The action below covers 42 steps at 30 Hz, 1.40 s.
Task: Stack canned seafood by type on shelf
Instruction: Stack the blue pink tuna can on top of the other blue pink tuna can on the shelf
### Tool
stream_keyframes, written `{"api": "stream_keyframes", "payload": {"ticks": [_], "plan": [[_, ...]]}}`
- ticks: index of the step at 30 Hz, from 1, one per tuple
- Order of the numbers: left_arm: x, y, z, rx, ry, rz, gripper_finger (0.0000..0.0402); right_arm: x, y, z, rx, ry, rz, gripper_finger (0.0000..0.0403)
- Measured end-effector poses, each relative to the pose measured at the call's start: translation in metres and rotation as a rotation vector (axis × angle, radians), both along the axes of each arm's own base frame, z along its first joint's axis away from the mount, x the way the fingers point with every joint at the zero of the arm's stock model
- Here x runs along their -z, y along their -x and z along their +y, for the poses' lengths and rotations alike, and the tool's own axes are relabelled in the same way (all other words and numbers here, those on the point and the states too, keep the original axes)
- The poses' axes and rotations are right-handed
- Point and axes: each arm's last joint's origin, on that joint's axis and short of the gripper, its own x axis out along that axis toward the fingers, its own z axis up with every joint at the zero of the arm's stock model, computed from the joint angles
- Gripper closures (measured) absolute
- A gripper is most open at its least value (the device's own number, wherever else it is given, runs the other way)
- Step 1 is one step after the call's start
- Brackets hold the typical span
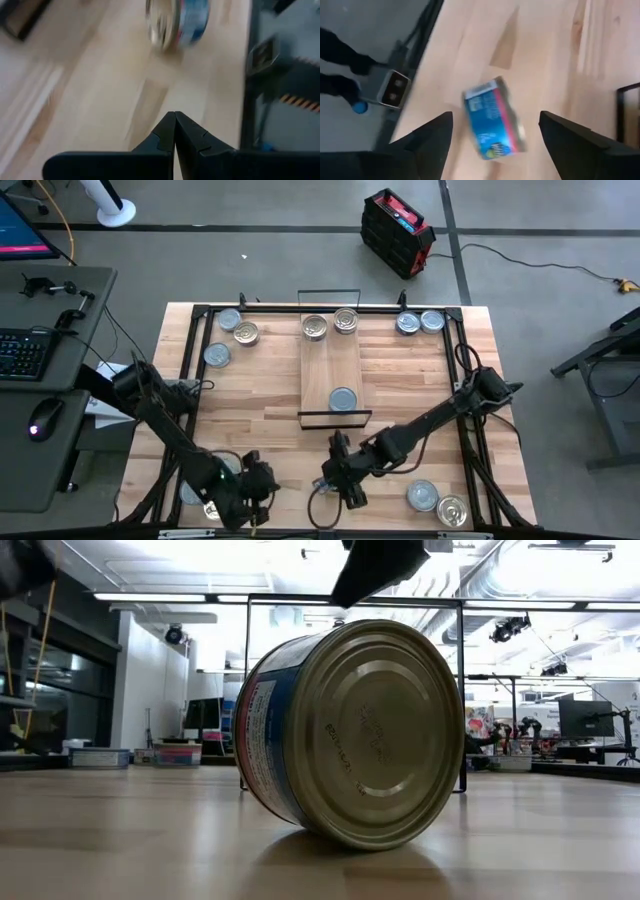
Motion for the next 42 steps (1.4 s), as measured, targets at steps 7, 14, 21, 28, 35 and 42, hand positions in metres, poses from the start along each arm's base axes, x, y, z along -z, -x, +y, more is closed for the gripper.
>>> {"api": "stream_keyframes", "payload": {"ticks": [7,14,21,28,35,42], "plan": [[-0.029,-0.012,0.021,-0.074,0.106,-0.072,0.0401,0.006,-0.002,-0.002,-0.088,0.050,0.006,0.0112],[-0.038,-0.021,0.017,-0.082,0.247,-0.145,0.0401,0.029,-0.008,0.004,-0.132,0.088,0.035,0.0112],[-0.044,-0.025,0.013,-0.088,0.321,-0.200,0.0401,0.042,-0.011,0.006,-0.145,0.110,0.060,0.0112],[-0.069,-0.018,0.020,0.026,0.266,-0.265,0.0401,0.050,-0.013,0.007,-0.135,0.128,0.060,0.0146],[-0.125,0.017,0.061,0.054,0.124,-0.358,0.0401,0.044,-0.013,0.007,-0.055,0.085,0.067,0.0238],[-0.163,0.058,0.107,0.021,-0.070,-0.435,0.0401,0.000,-0.006,0.027,0.109,0.030,0.094,0.0238]]}}
